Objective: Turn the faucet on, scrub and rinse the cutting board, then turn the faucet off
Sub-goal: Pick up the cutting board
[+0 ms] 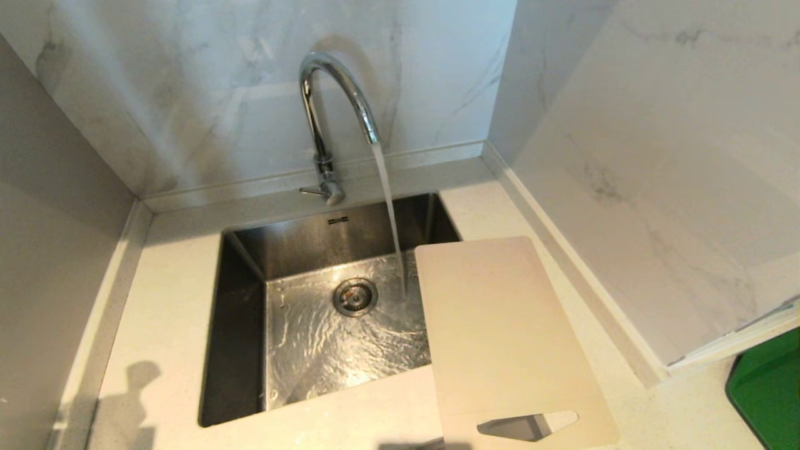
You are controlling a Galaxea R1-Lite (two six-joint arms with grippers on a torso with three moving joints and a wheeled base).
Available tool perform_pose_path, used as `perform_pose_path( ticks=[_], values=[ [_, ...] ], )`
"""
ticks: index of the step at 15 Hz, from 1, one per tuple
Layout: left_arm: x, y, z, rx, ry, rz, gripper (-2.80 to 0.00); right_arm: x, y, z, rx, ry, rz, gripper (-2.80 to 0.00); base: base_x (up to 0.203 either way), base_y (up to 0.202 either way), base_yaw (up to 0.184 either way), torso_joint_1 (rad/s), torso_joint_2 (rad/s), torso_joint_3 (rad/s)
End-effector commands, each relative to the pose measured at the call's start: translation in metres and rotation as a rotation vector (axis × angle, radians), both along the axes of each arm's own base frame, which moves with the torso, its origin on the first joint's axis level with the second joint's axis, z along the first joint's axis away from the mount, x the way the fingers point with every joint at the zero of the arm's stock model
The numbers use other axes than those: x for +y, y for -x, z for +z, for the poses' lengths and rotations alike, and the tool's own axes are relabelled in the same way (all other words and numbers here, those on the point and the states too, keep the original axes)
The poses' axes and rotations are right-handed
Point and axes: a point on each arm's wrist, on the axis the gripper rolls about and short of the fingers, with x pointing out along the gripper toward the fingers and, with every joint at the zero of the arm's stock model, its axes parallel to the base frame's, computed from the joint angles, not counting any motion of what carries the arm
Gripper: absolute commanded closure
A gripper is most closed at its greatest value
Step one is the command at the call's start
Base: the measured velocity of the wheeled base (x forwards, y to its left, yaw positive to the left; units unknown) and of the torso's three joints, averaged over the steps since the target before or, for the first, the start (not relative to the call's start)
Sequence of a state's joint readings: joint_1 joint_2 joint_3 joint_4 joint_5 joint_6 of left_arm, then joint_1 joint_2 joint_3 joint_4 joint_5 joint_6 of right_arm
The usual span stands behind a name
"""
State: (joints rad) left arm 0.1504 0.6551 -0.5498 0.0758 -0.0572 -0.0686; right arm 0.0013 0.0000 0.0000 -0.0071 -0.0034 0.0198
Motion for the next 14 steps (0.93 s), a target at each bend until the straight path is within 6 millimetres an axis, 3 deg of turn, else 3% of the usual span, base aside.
perform_pose_path(
  ticks=[1, 6, 10, 14],
  values=[
    [-0.003, 0.017, -0.007, -0.067, -0.010, -0.001, 0.00, 0.000, 0.000, 0.000, -0.001, 0.000, 0.001, 0.00, 0.000, 0.000, 0.000, 0.000, 0.00, 0.000],
    [-0.007, 0.048, -0.014, -0.174, -0.075, 0.002, 0.00, 0.000, 0.000, 0.000, -0.001, 0.000, 0.001, 0.00, 0.000, 0.000, 0.000, 0.000, 0.00, 0.000],
    [-0.007, 0.050, -0.010, -0.187, -0.086, 0.006, 0.00, 0.000, 0.000, 0.000, -0.001, 0.000, 0.001, 0.00, 0.000, 0.000, 0.000, 0.000, 0.00, 0.000],
    [-0.009, 0.063, -0.007, -0.315, -0.125, 0.009, 0.00, 0.000, 0.000, 0.000, -0.001, 0.000, 0.001, 0.00, 0.000, 0.000, 0.000, 0.000, 0.00, 0.000]
  ],
)
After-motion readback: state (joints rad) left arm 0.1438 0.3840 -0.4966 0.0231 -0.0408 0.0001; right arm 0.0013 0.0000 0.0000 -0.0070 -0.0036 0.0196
